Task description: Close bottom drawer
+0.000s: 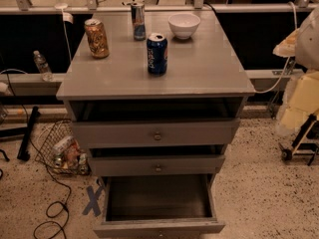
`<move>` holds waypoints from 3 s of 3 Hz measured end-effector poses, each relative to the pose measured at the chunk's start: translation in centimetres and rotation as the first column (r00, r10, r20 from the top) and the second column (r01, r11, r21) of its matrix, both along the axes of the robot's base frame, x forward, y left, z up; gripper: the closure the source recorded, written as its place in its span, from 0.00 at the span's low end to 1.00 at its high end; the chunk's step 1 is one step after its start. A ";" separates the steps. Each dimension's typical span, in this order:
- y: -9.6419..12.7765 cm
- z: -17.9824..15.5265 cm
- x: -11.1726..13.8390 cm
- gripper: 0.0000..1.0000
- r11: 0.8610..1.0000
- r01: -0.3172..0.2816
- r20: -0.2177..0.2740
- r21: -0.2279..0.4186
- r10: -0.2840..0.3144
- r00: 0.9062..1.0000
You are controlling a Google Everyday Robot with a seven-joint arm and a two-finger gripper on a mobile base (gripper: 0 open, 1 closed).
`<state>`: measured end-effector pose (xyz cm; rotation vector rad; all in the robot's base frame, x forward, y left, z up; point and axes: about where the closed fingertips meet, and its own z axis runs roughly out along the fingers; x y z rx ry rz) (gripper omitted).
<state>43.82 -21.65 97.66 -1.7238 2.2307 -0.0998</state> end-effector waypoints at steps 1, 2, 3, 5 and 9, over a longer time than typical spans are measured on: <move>0.0 0.0 0.0 0.00 1.000 0.000 0.000 0.000 0.000 1.000; 0.3 -2.6 -0.1 0.00 1.000 0.020 -0.030 0.013 -0.019 0.999; 1.7 -9.9 -0.1 0.00 0.996 0.084 -0.104 0.020 -0.082 0.991; 4.2 -26.3 -2.3 0.00 0.980 0.199 -0.313 -0.006 -0.191 0.930; 3.5 -45.9 -5.0 0.00 0.900 0.432 -0.584 -0.060 -0.383 0.716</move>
Offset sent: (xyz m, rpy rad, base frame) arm -0.0033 0.0191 -0.1536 0.0766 0.1971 -0.1126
